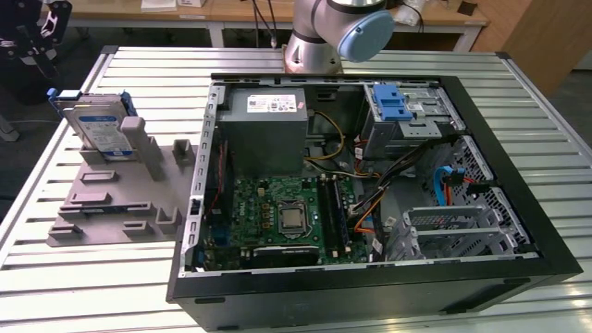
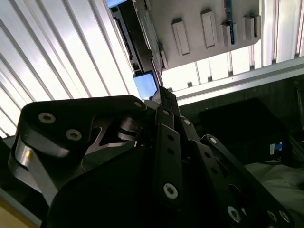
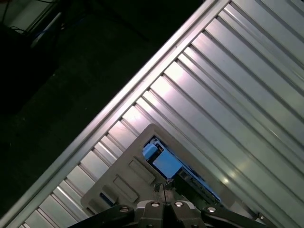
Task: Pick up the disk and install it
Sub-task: 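Pick up the disk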
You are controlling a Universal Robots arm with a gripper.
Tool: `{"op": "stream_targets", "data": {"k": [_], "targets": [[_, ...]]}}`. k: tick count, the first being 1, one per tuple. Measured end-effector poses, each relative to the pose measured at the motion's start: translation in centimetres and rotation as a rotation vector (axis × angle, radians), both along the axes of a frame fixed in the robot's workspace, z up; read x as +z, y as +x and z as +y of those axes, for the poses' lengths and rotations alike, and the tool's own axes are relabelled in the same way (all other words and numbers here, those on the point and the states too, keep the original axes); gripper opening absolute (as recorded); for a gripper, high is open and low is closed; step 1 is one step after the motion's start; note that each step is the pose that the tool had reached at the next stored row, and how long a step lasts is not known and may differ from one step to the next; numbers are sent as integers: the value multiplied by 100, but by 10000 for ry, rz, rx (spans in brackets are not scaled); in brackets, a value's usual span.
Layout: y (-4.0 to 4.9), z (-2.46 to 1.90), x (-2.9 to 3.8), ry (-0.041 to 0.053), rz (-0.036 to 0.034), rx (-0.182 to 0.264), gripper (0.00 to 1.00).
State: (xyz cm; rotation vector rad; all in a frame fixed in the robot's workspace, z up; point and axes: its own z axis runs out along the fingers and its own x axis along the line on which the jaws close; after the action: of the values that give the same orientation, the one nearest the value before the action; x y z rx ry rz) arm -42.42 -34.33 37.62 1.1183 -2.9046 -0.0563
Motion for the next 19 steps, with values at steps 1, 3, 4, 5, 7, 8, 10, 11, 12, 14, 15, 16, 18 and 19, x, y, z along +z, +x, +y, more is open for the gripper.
{"op": "stream_targets", "data": {"k": [1,3,4,5,7,8,10,11,12,14,15,16,18,19], "targets": [[0,0,0,0,0,37,11],[0,0,0,0,0,111,11],[0,0,0,0,-1,151,11],[0,1,0,0,0,190,11],[0,1,0,0,0,264,11],[0,1,0,0,0,306,11],[0,1,0,0,0,393,11],[0,1,0,0,0,445,11],[0,1,0,1,-1,514,11],[0,1,0,0,-1,653,11],[0,1,0,0,0,716,11],[0,1,0,0,0,782,11],[0,1,0,0,0,900,11],[0,1,0,0,0,960,11]]}}
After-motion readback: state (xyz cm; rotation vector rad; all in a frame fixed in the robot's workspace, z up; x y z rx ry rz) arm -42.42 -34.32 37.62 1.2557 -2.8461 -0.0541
